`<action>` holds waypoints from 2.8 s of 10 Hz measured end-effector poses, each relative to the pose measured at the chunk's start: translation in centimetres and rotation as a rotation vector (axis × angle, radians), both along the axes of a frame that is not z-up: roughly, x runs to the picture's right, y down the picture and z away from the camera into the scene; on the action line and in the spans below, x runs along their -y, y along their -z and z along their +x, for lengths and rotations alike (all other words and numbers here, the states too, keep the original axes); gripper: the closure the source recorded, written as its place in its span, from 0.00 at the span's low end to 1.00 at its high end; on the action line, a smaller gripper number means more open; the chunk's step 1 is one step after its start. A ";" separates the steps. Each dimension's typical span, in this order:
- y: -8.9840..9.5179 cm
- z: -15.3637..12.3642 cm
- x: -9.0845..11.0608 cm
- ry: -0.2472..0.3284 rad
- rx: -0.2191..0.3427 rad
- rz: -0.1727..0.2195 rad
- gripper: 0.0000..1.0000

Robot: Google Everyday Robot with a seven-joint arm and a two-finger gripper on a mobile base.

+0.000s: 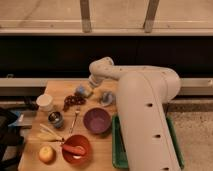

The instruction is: Wipe purple bowl with sponge

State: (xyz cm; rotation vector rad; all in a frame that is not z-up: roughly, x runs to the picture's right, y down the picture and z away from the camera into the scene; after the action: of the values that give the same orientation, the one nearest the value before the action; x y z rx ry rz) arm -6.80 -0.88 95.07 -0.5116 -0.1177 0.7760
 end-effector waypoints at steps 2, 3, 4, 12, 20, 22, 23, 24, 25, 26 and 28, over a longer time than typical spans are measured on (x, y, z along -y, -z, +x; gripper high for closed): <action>-0.7 -0.6 -0.4 -0.011 0.021 -0.006 0.30; -1.3 -0.8 -0.7 -0.015 0.028 -0.012 0.30; -1.9 -0.8 -1.0 -0.018 0.033 -0.020 0.30; -4.8 -3.3 -2.3 -0.032 0.113 -0.054 0.36; -4.7 -3.3 -2.5 -0.027 0.131 -0.060 1.00; -4.6 -3.4 -2.6 -0.026 0.132 -0.062 1.00; -4.6 -3.4 -2.6 -0.026 0.132 -0.062 1.00; -4.6 -3.4 -2.6 -0.026 0.132 -0.062 1.00; -4.6 -3.4 -2.6 -0.026 0.132 -0.062 1.00; -4.6 -3.4 -2.6 -0.026 0.133 -0.062 1.00; -4.6 -3.4 -2.6 -0.026 0.133 -0.062 1.00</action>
State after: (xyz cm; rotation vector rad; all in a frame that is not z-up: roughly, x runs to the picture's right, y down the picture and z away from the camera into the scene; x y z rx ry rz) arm -10.23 1.71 99.71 -0.6217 -0.2239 0.7726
